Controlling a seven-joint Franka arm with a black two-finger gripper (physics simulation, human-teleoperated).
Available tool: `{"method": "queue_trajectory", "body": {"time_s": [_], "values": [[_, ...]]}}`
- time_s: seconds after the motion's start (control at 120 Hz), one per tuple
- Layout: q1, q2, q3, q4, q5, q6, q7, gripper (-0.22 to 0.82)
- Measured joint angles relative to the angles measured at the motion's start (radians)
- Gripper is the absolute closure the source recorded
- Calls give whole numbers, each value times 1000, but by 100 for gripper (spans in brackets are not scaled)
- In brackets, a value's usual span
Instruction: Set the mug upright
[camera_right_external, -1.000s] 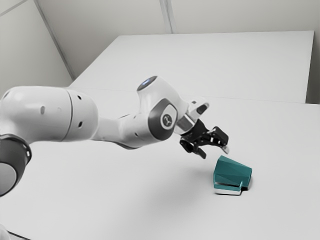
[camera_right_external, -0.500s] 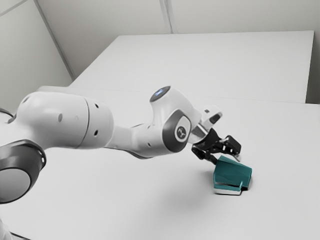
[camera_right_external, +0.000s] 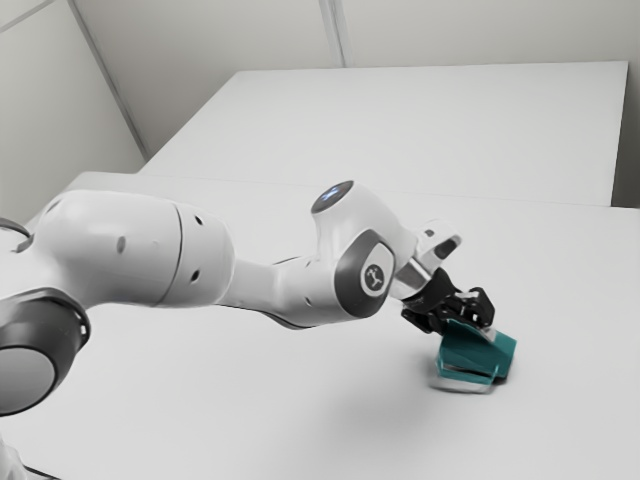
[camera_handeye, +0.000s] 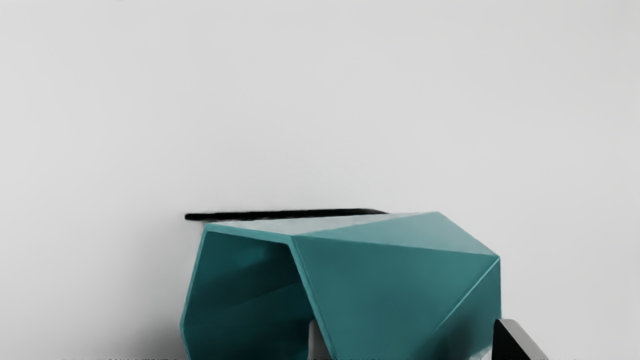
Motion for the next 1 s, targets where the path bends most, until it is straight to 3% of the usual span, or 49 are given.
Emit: {"method": "queue_trajectory", "body": {"time_s": [0.492,0.725,1.0], "values": [[-58,21,-1,83,13,6,-3,54],[-66,25,-1,89,14,6,-6,71],[-66,9,10,87,54,-3,-16,77]]}}
